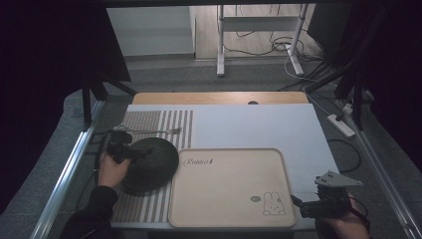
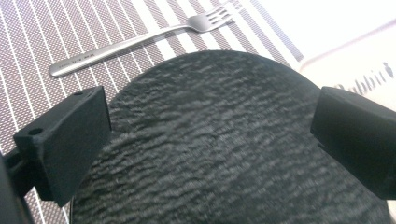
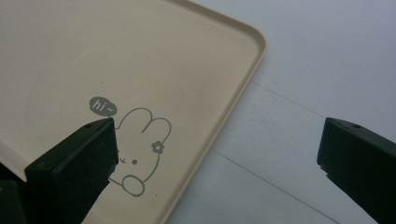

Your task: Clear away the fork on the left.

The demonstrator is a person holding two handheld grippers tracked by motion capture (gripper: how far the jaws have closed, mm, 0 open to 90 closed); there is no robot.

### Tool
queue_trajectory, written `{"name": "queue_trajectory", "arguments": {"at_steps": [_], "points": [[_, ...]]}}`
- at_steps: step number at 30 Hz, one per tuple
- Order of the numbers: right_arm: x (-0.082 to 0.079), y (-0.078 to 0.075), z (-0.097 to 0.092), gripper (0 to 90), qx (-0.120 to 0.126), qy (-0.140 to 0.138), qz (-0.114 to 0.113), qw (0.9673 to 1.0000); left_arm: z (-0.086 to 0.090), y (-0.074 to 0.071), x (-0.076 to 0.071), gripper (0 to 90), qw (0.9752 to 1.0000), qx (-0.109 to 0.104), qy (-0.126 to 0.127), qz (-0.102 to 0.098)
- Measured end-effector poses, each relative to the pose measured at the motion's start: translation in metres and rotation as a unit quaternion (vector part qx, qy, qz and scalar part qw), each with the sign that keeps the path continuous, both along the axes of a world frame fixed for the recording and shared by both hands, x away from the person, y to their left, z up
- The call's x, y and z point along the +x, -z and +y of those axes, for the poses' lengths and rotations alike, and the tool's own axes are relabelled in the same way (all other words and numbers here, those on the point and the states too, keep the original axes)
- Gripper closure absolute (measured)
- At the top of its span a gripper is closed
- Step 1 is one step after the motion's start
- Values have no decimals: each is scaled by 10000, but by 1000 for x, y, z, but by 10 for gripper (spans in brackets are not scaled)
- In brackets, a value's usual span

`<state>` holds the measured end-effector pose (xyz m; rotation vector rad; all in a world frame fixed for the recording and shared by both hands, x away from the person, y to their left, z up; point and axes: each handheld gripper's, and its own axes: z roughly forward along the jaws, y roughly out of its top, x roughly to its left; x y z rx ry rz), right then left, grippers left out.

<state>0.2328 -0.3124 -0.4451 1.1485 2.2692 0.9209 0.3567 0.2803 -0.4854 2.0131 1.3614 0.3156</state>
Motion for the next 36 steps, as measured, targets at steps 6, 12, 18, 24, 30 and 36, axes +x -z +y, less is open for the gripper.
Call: {"name": "queue_trajectory", "arguments": {"at_steps": [6, 12, 18, 24, 30, 36], "points": [[0, 0, 0, 0, 5, -47, 19, 10000, 3, 2, 15, 0, 9999, 82, -113, 70], [1, 0, 0, 0, 6, -55, 54, 10000, 4, 2, 30, 0, 9997, 29, -195, 136], [1, 1, 0, 0, 1, -64, 70, 10000, 4, 2, 43, 0, 9991, 218, -326, 162], [1, 0, 0, 0, 6, -64, 66, 10000, 8, 4, 59, 0, 9987, 131, -427, 252], [1, 1, 0, 0, -4, -64, 68, 10000, 11, 7, 74, 0, 9979, 140, -521, 352], [1, 1, 1, 0, -22, -104, 82, 9999, 14, 12, 88, 1, 9971, 245, -643, 314]]}}
